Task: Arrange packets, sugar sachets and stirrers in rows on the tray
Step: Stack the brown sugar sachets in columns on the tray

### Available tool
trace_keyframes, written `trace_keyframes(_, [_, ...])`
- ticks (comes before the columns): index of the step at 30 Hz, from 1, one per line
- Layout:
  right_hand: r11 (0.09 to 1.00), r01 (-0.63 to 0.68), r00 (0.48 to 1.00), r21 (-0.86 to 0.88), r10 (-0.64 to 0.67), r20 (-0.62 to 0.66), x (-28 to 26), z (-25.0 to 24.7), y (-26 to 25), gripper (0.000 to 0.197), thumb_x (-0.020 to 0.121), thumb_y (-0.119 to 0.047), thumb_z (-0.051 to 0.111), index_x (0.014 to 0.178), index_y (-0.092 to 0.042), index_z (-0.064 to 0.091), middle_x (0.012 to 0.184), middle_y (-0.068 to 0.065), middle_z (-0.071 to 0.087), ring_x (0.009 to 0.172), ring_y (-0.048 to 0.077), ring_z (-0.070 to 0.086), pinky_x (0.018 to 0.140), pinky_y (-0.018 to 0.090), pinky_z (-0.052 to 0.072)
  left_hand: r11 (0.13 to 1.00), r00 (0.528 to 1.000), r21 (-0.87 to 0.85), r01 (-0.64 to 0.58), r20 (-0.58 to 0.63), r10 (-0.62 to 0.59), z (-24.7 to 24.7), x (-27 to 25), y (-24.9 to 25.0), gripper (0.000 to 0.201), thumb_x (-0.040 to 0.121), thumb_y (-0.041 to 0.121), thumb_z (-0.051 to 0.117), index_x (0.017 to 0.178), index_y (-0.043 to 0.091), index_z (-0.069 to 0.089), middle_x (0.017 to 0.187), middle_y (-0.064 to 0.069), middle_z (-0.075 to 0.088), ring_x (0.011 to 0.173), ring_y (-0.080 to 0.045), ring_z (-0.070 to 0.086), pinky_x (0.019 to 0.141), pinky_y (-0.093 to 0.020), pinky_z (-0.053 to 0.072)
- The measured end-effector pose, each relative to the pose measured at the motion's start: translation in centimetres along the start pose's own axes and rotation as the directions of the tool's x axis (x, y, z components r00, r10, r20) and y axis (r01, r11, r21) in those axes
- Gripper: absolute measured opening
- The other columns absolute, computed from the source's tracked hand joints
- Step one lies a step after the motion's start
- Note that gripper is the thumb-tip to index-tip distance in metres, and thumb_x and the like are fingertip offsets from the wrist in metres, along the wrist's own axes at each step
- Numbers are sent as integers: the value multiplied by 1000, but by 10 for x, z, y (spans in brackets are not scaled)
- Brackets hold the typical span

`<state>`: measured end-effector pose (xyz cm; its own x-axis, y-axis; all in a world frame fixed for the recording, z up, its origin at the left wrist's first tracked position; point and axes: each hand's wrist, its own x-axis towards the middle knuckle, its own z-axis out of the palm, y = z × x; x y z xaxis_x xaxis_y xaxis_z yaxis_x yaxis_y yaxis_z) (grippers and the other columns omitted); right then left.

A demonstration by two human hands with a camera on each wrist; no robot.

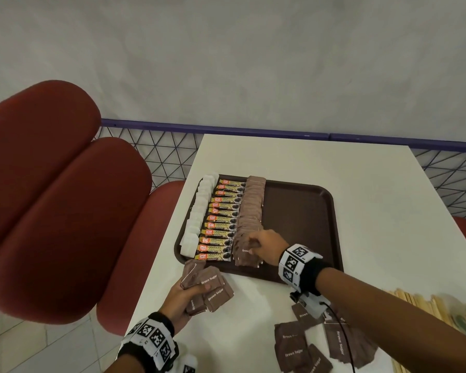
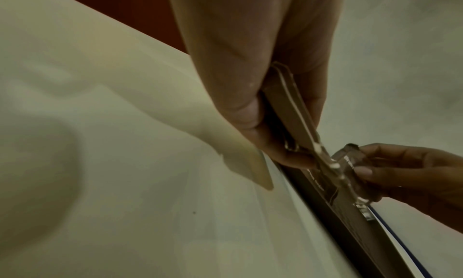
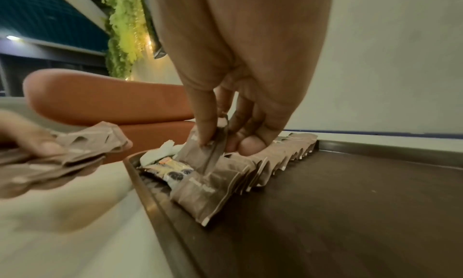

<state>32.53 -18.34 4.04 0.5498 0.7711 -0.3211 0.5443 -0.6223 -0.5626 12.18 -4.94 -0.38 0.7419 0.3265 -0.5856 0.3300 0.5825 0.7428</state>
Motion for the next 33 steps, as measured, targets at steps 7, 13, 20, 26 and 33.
trace_keyframes(7, [999,-37,998,-31,39,49,7,23,-5,21,83,-3,57,102,-11,59,110,8,63,96,23,59,84,29,46,1000,1000,-7,-3,5,3,-2,-1,0,46,78,-7,62,115,20,60,110,-15,69,94,-35,65,64,-35,54])
trace_keyframes(13, [973,38,997,-229,-52,-57,7,38,-6,13,87,-4,47,92,-16,49,113,13,57,90,24,48,83,32,42,1000,1000,-18,10,13,-10,0,-1,0,46,77,-6,62,116,19,60,110,-14,70,90,-31,68,67,-35,55])
trace_keyframes(20, [933,100,963,-345,-177,-202,6,44,5,41,86,-15,55,125,-14,44,127,5,43,119,24,37,98,32,38,1000,1000,-10,16,11,-16,5,2,3,41,74,-4,64,112,10,63,102,-16,71,84,-29,70,62,-33,54])
trace_keyframes(26, [992,126,949,-18,-126,-289,-5,31,10,22,92,-29,52,108,-15,54,108,-2,51,103,13,41,84,21,37,1000,1000,20,-14,5,13,18,10,19,35,79,-6,62,109,11,63,96,-11,72,78,-24,71,57,-31,55])
trace_keyframes(33, [849,110,991,516,-52,-126,-21,16,4,12,94,-28,50,100,-18,52,89,-9,55,73,-2,50,67,11,40,998,997,-2,-63,34,63,46,24,41,37,81,-5,61,116,7,61,104,-15,71,83,-25,71,61,-31,57])
